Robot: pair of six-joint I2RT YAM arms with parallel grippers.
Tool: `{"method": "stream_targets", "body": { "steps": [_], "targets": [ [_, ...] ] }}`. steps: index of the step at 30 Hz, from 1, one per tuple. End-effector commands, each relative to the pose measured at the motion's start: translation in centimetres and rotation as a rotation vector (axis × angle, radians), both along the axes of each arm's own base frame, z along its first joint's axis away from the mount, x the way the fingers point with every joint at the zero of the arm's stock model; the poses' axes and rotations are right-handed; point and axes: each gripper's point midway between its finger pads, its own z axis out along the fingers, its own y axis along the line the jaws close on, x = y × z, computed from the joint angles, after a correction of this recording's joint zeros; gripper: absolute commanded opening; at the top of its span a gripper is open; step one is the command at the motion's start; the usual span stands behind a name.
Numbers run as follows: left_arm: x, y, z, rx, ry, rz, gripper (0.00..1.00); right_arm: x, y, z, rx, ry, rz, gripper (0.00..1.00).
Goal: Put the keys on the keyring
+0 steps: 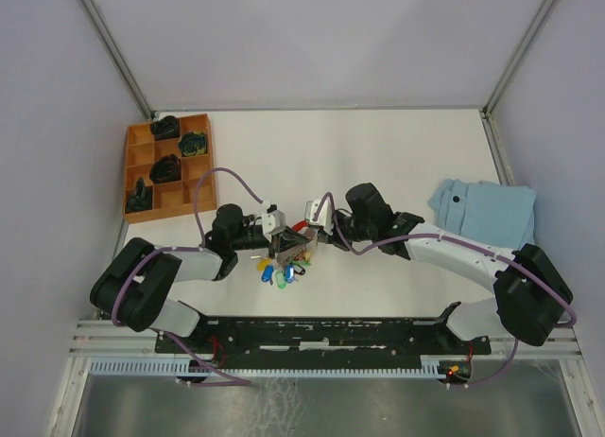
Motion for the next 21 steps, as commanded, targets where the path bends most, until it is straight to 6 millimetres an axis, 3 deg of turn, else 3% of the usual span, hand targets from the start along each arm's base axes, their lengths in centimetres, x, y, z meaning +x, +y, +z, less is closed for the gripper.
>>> {"method": "stream_targets", "body": {
  "steps": [1, 21],
  "targets": [
    [0.64, -0.44, 2.11, -0.046, -0.075, -0.013, 0.03, 0.38, 0.71, 1.39, 0.036, -0.034, 0.005, 0.01],
    [0.43, -0.57, 2.14, -0.052, -0.065, -0.031, 0.03, 0.21, 1.23, 1.54, 0.048, -0.026, 0.023, 0.01]
  ]
}}
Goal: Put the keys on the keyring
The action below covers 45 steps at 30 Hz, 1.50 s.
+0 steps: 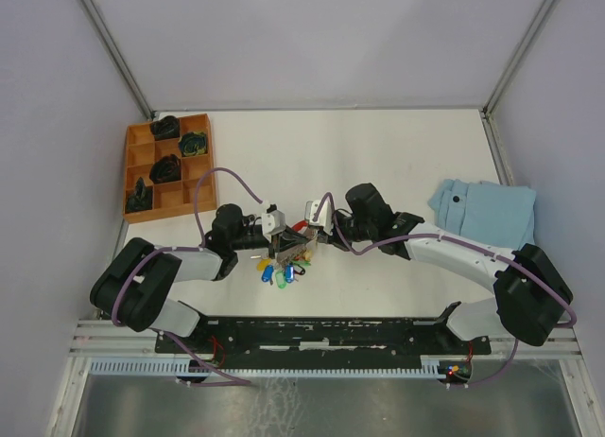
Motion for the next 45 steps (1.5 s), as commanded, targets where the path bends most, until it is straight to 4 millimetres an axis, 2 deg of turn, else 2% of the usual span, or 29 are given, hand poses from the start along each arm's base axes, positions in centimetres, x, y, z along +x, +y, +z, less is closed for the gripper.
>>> {"method": "stream_targets", "body": {
  "steps": [1, 28, 45],
  "targets": [
    [0.4, -0.6, 2.0, -0.048, -0.059, -0.028, 0.03, 0.4, 1.1, 1.5, 0.045, -0.028, 0.016, 0.01],
    [-0.2, -1.0, 2.1, -0.065, -0.038, -0.082, 0.03, 0.6, 2.3, 2.1, 0.092, -0.040, 0.024, 0.01],
    [-0.7, -1.3, 2.1, -0.070, -0.033, -0.114, 0.03, 1.0, 3.0, 3.4, 0.148, -0.077, 0.021, 0.01]
  ]
}}
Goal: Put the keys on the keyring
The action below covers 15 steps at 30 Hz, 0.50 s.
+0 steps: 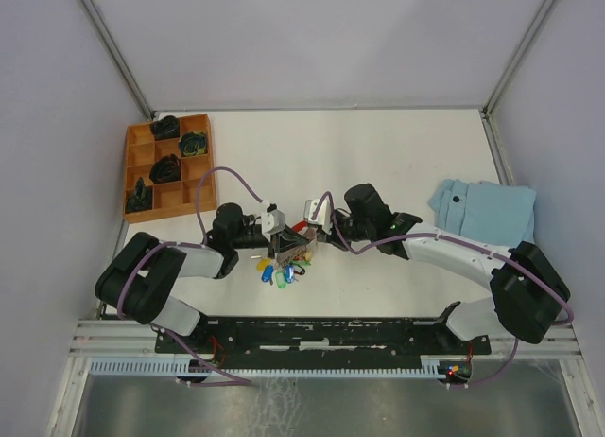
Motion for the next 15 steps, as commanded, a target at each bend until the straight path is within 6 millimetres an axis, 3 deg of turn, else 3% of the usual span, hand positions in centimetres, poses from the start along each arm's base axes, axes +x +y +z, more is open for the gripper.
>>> {"method": "stream_targets", "body": {
  "steps": [1, 15],
  "targets": [
    [-0.33, -1.01, 2.35, -0.056, -0.054, -0.069, 0.03, 0.68, 2.75, 3.85, 0.146, -0.089, 0.046, 0.01],
    [-0.40, -1.08, 2.49, -0.061, -0.053, -0.069, 0.03, 0.13, 3.59, 4.26, 0.187, -0.069, 0.082, 0.01]
  ]
}}
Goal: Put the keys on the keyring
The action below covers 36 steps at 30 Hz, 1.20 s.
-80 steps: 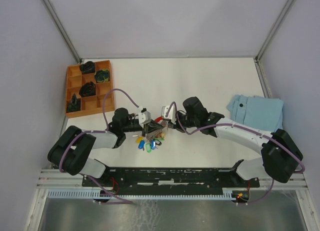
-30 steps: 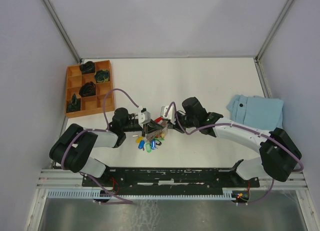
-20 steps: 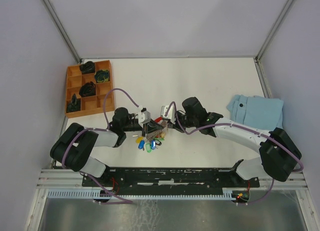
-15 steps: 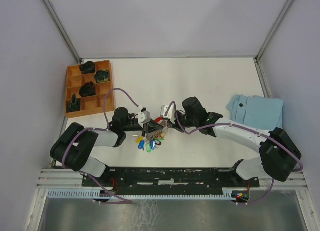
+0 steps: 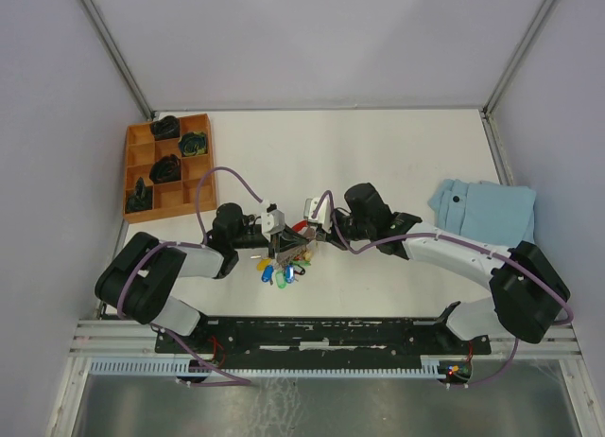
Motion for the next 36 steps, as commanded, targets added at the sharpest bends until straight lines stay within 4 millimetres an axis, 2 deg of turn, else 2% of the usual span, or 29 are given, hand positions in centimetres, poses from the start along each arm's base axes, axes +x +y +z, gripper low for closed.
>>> {"method": "stream_targets", "body": {
  "steps": [1, 11, 20, 33, 36],
  "targets": [
    [-0.4, -1.1, 2.5, -0.062, -0.053, -0.066, 0.03, 0.0, 3.4, 4.0, 0.174, -0.072, 0.086, 0.01],
    [-0.3, -1.1, 2.5, -0.067, -0.044, -0.059, 0.03, -0.1, 3.8, 4.4, 0.202, -0.079, 0.095, 0.01],
    [1.1, -0.7, 1.9, -0.018, -0.046, 0.032, 0.03, -0.3, 3.3, 5.7, 0.204, -0.104, 0.096, 0.01],
    [0.7, -1.2, 1.6, 0.023, -0.057, 0.021, 0.03, -0.3, 4.0, 4.8, 0.160, -0.046, 0.126, 0.02],
    [0.7, -1.1, 1.7, 0.025, -0.065, 0.025, 0.03, -0.3, 4.2, 4.9, 0.151, -0.033, 0.136, 0.06]
  ]
}}
